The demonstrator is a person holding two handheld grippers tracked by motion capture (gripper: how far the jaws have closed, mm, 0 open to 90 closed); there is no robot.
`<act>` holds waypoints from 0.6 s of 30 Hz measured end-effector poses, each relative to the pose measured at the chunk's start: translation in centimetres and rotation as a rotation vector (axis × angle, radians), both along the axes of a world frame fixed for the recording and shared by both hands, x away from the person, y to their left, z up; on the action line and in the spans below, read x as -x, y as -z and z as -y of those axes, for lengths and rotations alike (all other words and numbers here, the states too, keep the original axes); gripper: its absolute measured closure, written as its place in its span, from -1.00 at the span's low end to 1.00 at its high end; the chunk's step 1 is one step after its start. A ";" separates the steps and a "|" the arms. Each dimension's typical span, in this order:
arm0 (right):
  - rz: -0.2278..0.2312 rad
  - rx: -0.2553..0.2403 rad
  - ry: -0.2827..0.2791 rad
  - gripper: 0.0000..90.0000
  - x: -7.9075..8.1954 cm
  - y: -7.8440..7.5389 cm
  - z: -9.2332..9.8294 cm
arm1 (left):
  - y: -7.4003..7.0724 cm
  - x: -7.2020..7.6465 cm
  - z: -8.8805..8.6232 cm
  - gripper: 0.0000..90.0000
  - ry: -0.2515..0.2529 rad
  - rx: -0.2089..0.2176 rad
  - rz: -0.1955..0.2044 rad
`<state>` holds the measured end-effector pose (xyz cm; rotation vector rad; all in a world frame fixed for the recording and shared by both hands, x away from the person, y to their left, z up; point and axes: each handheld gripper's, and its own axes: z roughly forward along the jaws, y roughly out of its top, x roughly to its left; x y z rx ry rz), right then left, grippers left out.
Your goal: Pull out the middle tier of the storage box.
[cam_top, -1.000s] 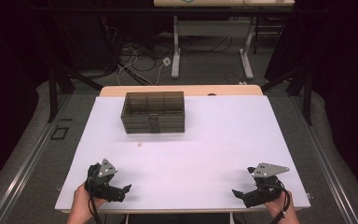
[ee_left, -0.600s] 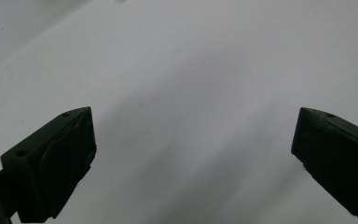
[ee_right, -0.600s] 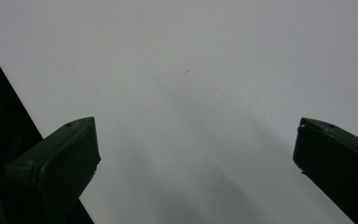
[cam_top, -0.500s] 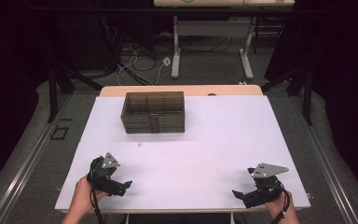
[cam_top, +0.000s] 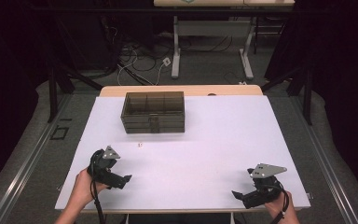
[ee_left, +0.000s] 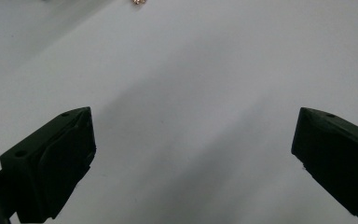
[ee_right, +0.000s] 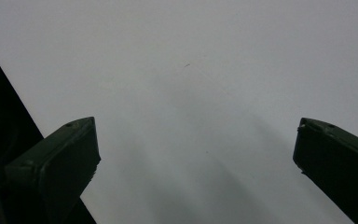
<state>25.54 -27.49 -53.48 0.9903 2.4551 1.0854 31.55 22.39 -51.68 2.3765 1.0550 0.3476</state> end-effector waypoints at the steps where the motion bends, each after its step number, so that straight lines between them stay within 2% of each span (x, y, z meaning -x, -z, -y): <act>1: -0.001 0.001 0.001 -1.00 0.0 0.0 0.0 | 0.0 0.0 0.0 -1.00 0.000 0.000 0.000; 9: 0.000 -0.001 0.006 -1.00 0.0 0.1 0.0 | -0.5 -1.9 0.6 -1.00 0.003 -0.030 -0.039; 18: -0.012 0.002 0.018 -1.00 0.1 0.1 0.1 | -1.3 -3.7 1.4 -1.00 -0.006 -0.044 -0.052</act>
